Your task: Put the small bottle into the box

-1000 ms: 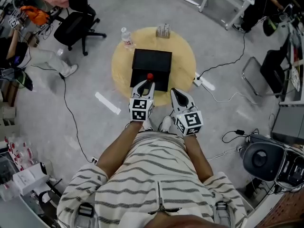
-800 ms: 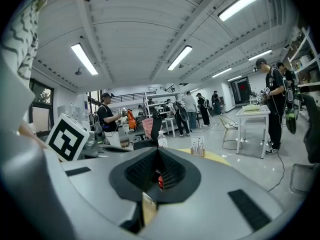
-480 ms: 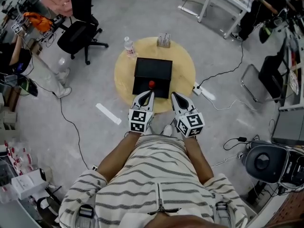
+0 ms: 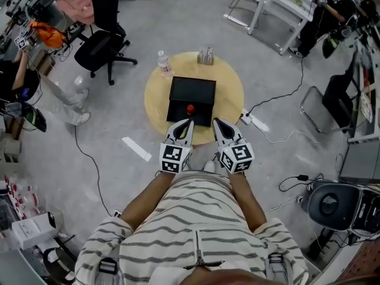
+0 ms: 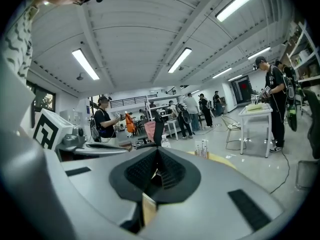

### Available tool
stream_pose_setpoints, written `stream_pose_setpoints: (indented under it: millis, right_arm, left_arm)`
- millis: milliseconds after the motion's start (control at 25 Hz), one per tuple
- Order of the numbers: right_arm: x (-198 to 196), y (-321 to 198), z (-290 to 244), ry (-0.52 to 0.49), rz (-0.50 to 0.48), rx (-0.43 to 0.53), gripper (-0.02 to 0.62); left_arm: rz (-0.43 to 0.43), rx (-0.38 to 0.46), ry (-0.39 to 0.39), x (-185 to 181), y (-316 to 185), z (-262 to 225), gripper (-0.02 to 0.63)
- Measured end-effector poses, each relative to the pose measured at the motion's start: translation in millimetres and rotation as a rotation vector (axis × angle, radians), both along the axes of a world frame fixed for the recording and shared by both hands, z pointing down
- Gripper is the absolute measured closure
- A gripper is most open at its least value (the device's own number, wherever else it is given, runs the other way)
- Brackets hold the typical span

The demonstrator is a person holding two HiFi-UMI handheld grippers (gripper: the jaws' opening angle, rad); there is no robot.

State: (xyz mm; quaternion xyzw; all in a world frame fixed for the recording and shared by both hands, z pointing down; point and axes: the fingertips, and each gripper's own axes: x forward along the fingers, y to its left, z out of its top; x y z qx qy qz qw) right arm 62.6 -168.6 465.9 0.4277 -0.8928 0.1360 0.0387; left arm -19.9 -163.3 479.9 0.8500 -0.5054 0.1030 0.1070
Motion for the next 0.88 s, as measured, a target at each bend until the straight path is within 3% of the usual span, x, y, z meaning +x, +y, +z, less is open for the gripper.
stream_pose_setpoints:
  millis: [880]
  right_arm:
    - [-4,-4,-14,0.036,-0.006,0.063,0.578]
  left_arm:
    - [-0.011,0.076,0.023,-6,0,-24,0.584]
